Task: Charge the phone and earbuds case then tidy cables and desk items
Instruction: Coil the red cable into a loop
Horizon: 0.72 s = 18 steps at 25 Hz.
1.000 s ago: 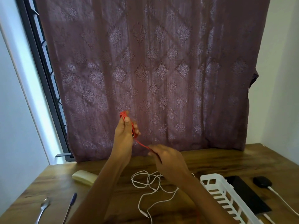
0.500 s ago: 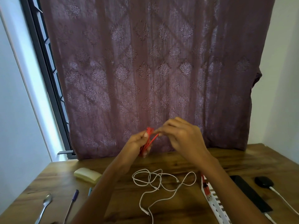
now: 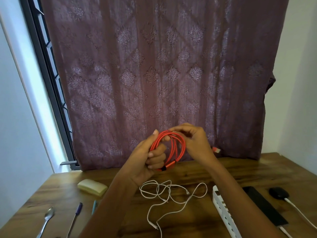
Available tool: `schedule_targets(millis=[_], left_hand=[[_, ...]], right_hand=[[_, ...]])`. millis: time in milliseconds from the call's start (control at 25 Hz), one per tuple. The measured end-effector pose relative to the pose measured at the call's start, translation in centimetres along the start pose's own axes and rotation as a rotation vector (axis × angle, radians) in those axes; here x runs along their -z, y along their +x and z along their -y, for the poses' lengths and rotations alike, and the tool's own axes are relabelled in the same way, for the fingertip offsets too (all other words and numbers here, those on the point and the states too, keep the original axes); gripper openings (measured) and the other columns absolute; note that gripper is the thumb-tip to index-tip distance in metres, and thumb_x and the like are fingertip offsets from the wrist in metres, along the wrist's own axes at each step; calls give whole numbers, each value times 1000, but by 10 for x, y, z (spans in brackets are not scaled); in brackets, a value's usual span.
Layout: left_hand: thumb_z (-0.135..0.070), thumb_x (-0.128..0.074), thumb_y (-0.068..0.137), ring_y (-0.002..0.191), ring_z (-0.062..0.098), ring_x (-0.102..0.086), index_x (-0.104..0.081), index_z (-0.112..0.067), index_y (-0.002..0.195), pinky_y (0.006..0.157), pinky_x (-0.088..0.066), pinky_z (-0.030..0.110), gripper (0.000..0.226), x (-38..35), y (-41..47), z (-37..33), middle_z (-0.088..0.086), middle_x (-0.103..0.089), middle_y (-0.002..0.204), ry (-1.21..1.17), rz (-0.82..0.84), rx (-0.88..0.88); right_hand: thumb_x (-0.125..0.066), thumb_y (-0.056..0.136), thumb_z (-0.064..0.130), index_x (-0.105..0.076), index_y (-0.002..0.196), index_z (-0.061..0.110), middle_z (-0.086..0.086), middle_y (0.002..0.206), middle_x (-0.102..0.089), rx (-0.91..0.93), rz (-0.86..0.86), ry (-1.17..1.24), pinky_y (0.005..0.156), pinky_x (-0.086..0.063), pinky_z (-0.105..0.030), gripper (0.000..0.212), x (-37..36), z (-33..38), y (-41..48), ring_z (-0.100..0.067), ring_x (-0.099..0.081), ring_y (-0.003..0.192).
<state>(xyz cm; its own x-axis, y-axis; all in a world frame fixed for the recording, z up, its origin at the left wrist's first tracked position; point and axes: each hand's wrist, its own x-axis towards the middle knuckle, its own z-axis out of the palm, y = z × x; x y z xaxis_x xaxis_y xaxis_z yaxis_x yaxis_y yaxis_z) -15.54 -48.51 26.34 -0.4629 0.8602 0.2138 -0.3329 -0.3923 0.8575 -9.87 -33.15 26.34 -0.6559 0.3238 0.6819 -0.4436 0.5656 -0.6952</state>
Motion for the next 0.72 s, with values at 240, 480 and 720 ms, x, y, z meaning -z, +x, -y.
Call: schedule_targets(millis=[240,480,720], left_hand=[[-35,-38,87,23,0,-22,-60,-12,70,26,-13,12,37,0,5,2,-10,-28,33,-146,-108,-77],[-35,-32,94,23,0,-20,-55,-10,74,27,-13,13,39,4,7,6,-9,-27,33,-107,-213,-134],[-34,-30,98,25,1,-19,-53,-9,73,27,-16,12,42,0,11,15,-9,-25,34,112,-372,-196]], right_hand=[[-46,88,-8,-69,77,9,3,57,-68,-447,89,482,52,-51,-16,30,-17,1,-21,-2,-61,52],[-47,91,28,-62,98,8,-11,82,-70,-700,127,938,67,-57,-31,26,-16,6,-30,-18,-68,73],[-54,83,-5,-55,106,3,-3,73,-70,-647,73,806,56,-53,-22,24,-17,6,-31,-11,-66,65]])
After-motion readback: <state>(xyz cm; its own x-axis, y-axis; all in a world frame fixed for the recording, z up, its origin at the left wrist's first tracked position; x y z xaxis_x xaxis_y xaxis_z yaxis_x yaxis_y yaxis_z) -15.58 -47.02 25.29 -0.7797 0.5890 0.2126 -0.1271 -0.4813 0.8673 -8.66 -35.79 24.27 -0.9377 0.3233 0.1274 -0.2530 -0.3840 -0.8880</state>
